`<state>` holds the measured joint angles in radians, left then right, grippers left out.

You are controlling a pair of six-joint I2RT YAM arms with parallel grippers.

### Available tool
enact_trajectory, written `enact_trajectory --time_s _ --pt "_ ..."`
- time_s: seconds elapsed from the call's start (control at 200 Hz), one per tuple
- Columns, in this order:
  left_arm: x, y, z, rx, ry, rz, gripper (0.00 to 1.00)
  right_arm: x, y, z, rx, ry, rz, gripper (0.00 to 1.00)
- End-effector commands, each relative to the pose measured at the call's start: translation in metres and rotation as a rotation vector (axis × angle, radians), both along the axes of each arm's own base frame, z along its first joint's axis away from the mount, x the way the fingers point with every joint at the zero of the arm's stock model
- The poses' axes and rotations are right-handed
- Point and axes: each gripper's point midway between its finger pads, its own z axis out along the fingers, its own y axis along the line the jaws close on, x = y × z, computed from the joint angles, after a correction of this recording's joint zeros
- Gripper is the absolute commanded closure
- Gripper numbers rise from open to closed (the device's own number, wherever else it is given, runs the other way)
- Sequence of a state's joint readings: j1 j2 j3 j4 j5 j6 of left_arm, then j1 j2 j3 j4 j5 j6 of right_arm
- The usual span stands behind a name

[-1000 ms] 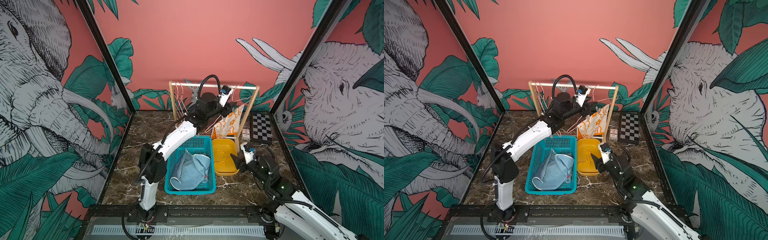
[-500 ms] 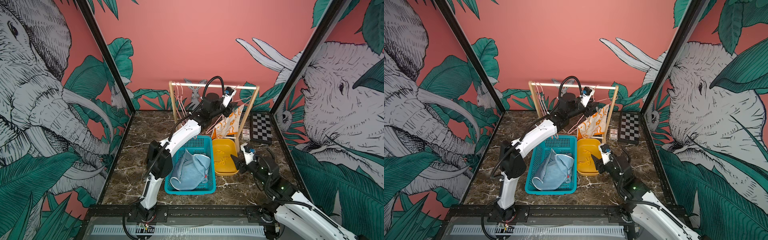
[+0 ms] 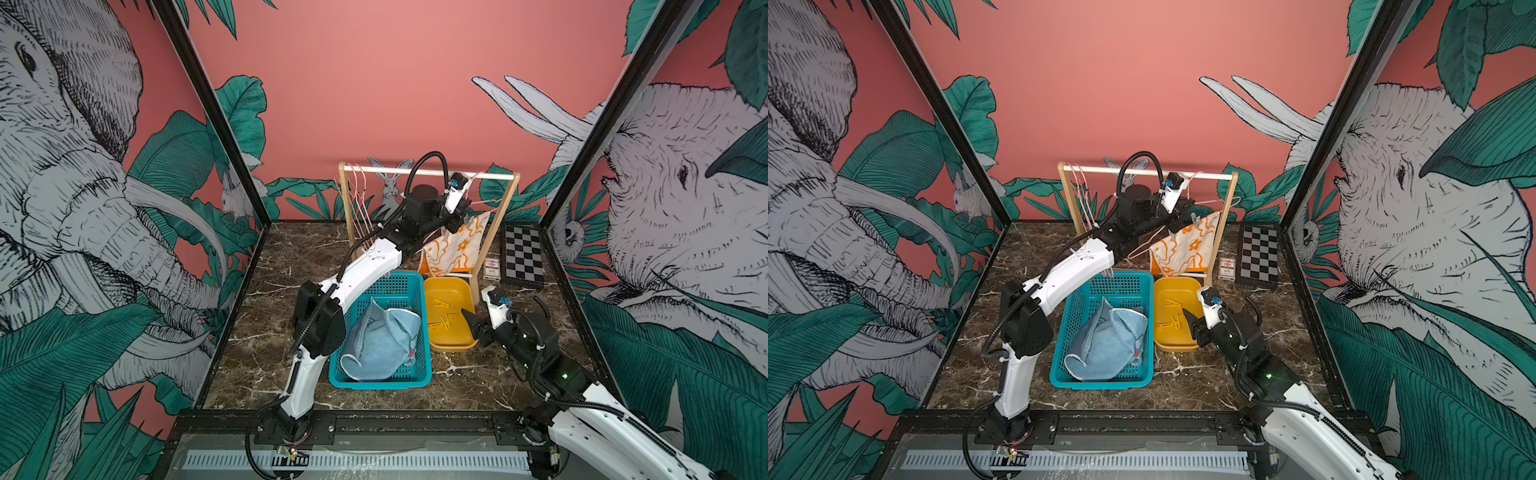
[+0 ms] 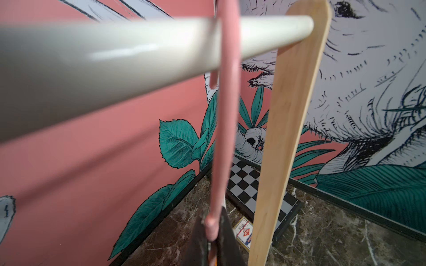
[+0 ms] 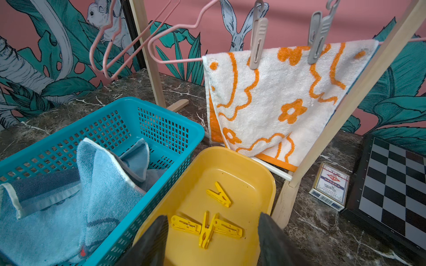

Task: Remove the clothespins securing towels to the hanger
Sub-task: Pick up the hanger from the clothesline.

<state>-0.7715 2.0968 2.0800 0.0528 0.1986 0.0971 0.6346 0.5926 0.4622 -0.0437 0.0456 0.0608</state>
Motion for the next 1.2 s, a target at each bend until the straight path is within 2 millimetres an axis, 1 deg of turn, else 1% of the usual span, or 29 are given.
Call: enact_trajectory --time_s 0.0,0.05,0.265,0.385,0.69,0.9,1.0,1.075,1.195 --pt "-0.017 0.011 0.053 -0.052 -0.08 -0.012 0.97 0.001 -0.002 0.007 0.015 -0.021 -0.011 0.38" --pt "-0.018 0.012 0.057 -0.053 -0.087 -0.015 1.0 0.002 -0.002 0.007 0.015 -0.02 -0.012 0.38" --pt "-0.026 0.019 0.075 -0.068 -0.115 -0.016 1.0 0.003 0.0 0.007 0.013 -0.019 -0.009 0.38" --pt "-0.031 0.024 0.082 -0.074 -0.123 -0.015 1.0 0.003 0.0 0.007 0.016 -0.019 -0.008 0.38" --pt "-0.044 0.041 0.101 -0.104 -0.156 0.004 1.0 0.001 -0.001 0.006 0.022 -0.017 -0.007 0.38" --pt "-0.05 0.054 0.103 -0.082 -0.163 0.034 1.0 0.001 -0.001 0.008 0.026 -0.019 -0.007 0.38" --pt "-0.052 0.06 0.098 -0.062 -0.144 0.047 1.0 0.001 0.0 0.007 0.028 -0.017 -0.005 0.38" --pt "-0.058 0.065 0.095 -0.055 -0.133 0.045 1.0 0.001 0.0 0.008 0.033 -0.017 -0.003 0.38" --pt "-0.069 0.076 0.096 -0.053 -0.129 0.046 1.0 0.0 0.001 0.009 0.037 -0.018 0.003 0.38"
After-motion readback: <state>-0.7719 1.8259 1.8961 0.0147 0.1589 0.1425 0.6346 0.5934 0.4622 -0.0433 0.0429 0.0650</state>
